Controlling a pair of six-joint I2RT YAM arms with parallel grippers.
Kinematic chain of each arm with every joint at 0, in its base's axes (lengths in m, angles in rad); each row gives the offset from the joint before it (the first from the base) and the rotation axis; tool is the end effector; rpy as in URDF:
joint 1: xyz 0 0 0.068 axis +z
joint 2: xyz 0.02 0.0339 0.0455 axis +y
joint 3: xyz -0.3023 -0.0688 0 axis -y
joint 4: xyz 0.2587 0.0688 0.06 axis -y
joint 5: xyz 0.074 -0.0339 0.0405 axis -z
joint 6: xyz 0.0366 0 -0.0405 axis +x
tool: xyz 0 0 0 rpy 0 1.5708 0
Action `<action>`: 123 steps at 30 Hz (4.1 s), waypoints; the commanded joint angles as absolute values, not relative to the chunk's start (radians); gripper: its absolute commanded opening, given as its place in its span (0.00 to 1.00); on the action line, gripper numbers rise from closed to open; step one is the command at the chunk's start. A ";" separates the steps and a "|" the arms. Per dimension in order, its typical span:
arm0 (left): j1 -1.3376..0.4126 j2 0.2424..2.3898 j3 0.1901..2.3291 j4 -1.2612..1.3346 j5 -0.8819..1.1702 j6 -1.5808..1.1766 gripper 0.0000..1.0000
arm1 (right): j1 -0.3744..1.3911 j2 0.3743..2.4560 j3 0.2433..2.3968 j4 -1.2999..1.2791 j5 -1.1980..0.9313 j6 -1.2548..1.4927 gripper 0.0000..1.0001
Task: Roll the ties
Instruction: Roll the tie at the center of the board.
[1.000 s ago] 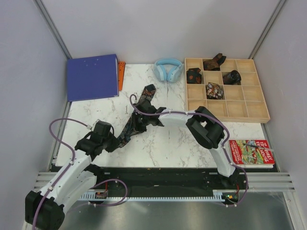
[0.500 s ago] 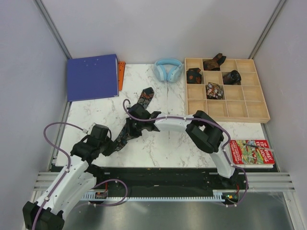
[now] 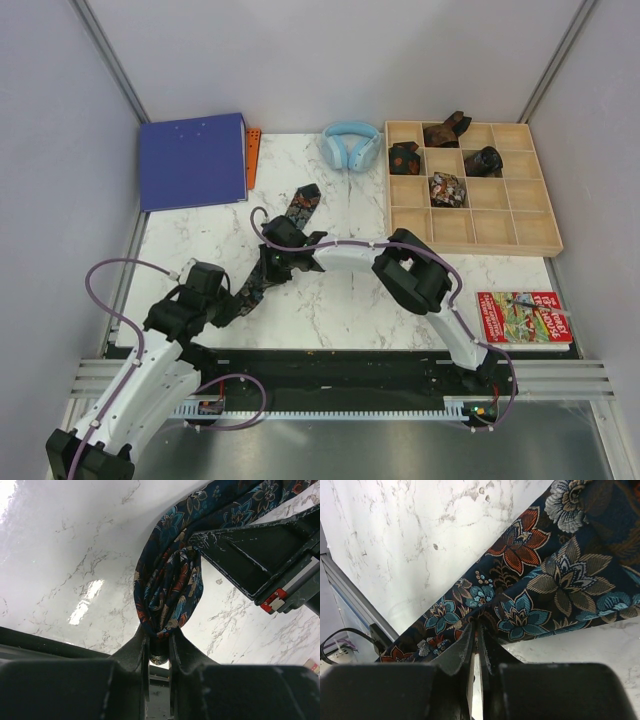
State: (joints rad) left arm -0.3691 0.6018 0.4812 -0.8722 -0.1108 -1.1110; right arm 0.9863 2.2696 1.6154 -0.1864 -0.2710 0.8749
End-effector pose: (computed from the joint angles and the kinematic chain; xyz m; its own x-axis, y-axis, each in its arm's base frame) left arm 0.0902 -0.0306 0.2206 -0.6175 -0.7161 -0.3254 -0.5659 0.6918 -0.4485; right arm 0.2838 0.4467 0.1537 -0.9559 -0.1046 -0.2745 -0.2628 0.7222 0.6398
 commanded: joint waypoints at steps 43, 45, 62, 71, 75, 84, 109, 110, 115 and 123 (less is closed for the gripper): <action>-0.373 0.638 0.538 -0.902 -0.155 -1.143 0.02 | 1.043 2.181 1.649 -0.270 -0.248 0.857 0.15; -0.373 0.644 0.545 -0.904 -0.160 -1.141 0.02 | 1.052 2.197 1.646 -0.264 -0.258 0.862 0.15; -0.371 0.819 0.664 -0.890 -0.178 -1.049 0.02 | 1.103 2.213 1.654 -0.190 -0.311 0.920 0.15; -0.371 1.018 0.696 -0.801 -0.167 -0.974 0.03 | 1.091 2.243 1.669 -0.183 -0.327 0.922 0.15; -0.368 1.087 0.729 -0.785 -0.176 -0.936 0.02 | 1.065 2.237 1.649 -0.183 -0.339 0.911 0.17; -0.351 1.198 0.779 -0.773 -0.193 -0.885 0.03 | 0.993 2.145 1.553 -0.184 -0.368 0.881 0.30; -0.226 1.462 1.058 -0.721 -0.034 -0.778 0.81 | 0.951 1.898 1.221 -0.169 -0.330 0.821 0.37; -0.219 1.460 1.071 -0.722 -0.026 -0.778 0.81 | 0.951 1.896 1.232 -0.170 -0.330 0.821 0.37; -0.199 1.421 1.124 -0.747 0.023 -0.772 0.82 | 0.951 1.902 1.285 -0.184 -0.333 0.818 0.37; -0.140 1.237 1.053 -0.782 0.046 -0.761 0.80 | 0.950 2.002 1.457 -0.186 -0.356 0.839 0.34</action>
State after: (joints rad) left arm -0.1730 1.3605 1.0893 -0.7654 0.0147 -0.8043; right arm 0.9497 1.9480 1.3518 -0.2024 -0.3435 0.8371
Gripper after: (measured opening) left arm 0.813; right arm 0.346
